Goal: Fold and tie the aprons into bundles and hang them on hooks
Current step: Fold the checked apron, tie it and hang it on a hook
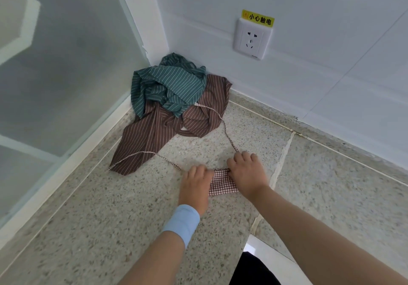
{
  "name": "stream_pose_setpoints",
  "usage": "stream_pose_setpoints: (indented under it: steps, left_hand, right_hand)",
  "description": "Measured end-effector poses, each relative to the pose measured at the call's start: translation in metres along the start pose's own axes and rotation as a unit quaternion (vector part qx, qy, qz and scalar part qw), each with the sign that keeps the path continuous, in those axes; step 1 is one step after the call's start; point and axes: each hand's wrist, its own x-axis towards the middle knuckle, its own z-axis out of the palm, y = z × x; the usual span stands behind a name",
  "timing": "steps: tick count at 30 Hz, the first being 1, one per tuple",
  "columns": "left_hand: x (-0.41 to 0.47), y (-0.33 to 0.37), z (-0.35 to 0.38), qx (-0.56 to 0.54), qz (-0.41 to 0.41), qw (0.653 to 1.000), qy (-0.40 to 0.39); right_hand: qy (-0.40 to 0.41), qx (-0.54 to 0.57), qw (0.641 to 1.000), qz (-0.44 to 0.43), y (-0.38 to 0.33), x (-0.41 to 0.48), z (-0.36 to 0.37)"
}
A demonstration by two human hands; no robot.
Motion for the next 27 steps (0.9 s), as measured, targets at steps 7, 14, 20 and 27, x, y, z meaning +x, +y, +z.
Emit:
stream_pose_setpoints:
  steps: [7,14,20,27]
  left_hand:
    - [-0.006,0.012,0.016,0.006,0.004,0.999,-0.040]
    - [-0.012,-0.022,0.013,-0.056,-0.003,0.998,-0.042]
    - [-0.015,-0.036,0.003,-0.107,0.009,0.990,-0.088]
    - [-0.009,-0.045,-0.007,-0.144,-0.001,0.984,-0.109]
  right_hand:
    - [0.029,0.019,0.992,-0.123,-0.014,-0.006,0.009]
    - [-0.013,0.203,0.977,-0.063,0.011,-0.030,0.017]
    - [-0.052,0.174,0.981,-0.063,0.013,-0.031,0.009]
    - [-0.094,0.179,0.979,-0.003,0.011,-0.023,0.002]
